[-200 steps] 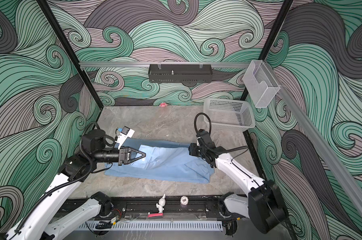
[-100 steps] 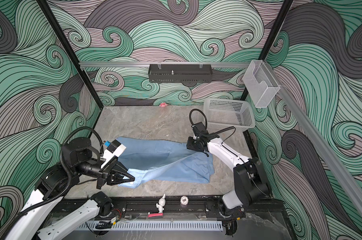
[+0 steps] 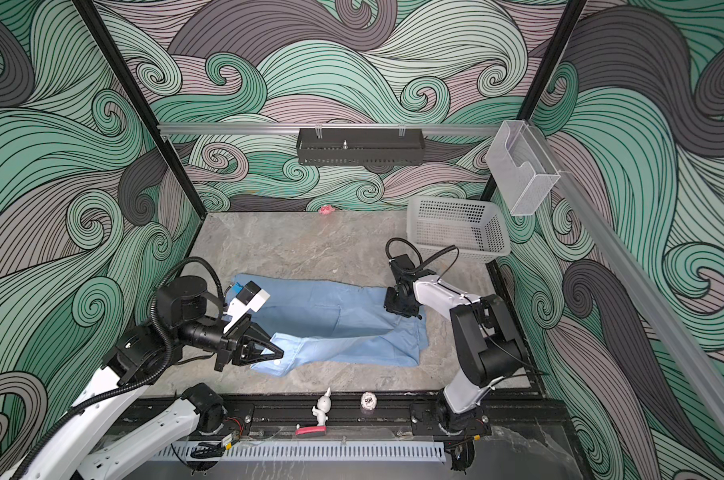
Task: Fold and stack the long sleeve shirts
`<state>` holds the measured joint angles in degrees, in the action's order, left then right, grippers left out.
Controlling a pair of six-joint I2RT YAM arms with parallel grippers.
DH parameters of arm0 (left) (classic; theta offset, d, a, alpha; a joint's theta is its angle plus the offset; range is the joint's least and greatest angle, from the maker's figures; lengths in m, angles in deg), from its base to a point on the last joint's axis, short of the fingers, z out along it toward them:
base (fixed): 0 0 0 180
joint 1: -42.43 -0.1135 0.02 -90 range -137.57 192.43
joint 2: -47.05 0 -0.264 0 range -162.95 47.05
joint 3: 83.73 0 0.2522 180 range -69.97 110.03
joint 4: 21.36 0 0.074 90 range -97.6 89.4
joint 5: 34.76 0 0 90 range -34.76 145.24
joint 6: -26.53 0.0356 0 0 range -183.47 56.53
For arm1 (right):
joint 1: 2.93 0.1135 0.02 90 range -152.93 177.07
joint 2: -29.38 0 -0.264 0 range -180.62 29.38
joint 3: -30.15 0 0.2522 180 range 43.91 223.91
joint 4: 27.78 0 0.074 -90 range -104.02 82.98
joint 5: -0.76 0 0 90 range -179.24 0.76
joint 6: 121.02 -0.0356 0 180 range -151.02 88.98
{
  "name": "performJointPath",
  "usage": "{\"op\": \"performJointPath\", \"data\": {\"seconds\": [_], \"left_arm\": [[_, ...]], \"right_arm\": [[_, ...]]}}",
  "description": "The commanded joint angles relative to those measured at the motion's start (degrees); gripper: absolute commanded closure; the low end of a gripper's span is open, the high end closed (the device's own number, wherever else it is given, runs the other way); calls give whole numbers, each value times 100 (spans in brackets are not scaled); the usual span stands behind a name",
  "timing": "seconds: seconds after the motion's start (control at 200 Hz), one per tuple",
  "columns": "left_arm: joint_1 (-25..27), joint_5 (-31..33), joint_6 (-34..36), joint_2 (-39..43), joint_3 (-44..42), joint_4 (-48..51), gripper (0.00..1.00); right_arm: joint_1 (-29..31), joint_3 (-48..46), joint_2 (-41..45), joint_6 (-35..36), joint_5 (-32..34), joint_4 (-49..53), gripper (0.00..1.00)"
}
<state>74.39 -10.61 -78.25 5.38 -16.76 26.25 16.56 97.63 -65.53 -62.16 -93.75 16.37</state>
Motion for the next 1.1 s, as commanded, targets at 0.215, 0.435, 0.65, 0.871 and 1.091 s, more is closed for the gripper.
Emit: {"op": "performJointPath", "data": {"seconds": [0.215, 0.435, 0.65, 0.871, 1.091], "left_arm": [[-69, 983, 309, -225, 186, -177, 100], [-624, 924, 332, -313, 172, -211, 100], [-1355, 761, 75, -493, 112, -541, 100], [-1957, 1456, -117, -746, 154, -643, 100], [-2733, 2840, -205, -948, 132, -327, 100]], "right_arm": [[-112, 303, -190, 370, 56, 64, 68], [-129, 580, 49, 442, -64, 110, 67], [-185, 927, -418, 442, -120, 169, 71], [-335, 889, -1021, 382, 176, 149, 85], [-602, 851, -1074, 367, 473, 91, 92]]}}
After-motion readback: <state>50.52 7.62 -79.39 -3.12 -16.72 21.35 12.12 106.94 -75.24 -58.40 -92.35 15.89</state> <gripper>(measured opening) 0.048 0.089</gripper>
